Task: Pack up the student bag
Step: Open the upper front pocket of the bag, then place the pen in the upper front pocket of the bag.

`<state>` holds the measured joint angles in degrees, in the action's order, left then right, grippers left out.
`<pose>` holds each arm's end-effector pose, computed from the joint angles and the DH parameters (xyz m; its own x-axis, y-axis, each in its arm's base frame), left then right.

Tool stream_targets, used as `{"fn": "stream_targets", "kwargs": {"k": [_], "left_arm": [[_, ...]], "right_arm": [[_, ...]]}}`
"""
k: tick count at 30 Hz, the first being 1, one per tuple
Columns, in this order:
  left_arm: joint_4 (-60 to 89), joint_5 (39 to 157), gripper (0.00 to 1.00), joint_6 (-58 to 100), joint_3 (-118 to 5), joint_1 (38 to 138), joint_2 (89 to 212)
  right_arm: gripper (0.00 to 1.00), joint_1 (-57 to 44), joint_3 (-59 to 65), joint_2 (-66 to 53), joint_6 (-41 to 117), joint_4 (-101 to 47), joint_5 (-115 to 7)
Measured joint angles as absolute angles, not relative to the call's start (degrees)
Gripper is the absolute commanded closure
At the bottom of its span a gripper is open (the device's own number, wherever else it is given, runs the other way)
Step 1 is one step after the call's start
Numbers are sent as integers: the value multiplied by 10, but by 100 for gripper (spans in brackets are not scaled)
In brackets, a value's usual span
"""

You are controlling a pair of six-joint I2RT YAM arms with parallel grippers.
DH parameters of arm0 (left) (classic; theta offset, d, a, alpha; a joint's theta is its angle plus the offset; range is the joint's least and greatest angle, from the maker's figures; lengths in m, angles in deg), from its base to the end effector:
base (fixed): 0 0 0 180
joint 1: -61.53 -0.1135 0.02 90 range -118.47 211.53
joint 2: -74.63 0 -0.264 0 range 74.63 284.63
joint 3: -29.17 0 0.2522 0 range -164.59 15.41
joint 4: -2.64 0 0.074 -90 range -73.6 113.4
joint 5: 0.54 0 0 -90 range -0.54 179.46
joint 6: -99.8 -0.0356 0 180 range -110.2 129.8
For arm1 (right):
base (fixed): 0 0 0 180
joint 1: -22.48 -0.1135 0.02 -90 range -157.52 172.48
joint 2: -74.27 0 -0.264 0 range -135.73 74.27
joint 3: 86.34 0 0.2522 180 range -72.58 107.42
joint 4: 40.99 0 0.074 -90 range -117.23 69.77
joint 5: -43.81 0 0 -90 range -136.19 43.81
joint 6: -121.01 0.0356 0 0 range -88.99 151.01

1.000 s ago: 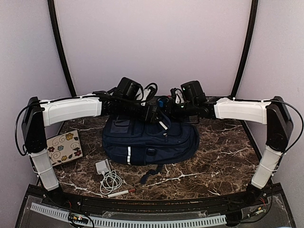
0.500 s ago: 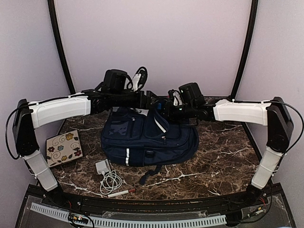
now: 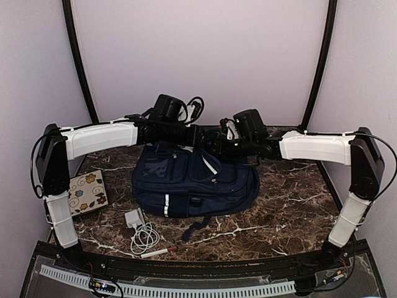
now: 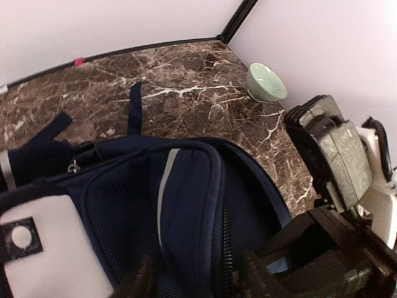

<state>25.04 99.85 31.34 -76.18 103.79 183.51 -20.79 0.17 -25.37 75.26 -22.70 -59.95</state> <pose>0.3326 -0.3109 0.3001 -0.5880 0.0463 -0.8076 0.6081 0.6836 -0.4035 0.2872 0.2820 0.2599 -0.8396 0.1405 -0.5247 -0.3179 0.6563 0.6843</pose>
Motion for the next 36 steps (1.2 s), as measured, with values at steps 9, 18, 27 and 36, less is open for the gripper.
{"fn": "stream_targets", "kwargs": {"k": [9, 18, 27, 36], "left_arm": [[269, 1002, 100, 309, -759, 1043, 1824], [302, 996, 100, 269, -755, 1057, 1765], [348, 990, 100, 202, -813, 1093, 1756], [402, 928, 100, 139, -875, 1091, 1756]], "right_arm": [[100, -212, -38, -217, 757, -225, -599], [100, -214, -99, -153, 768, -227, -610], [99, -229, 20, -226, 779, -211, -626], [56, -251, 88, -253, 795, -209, -586]]}}
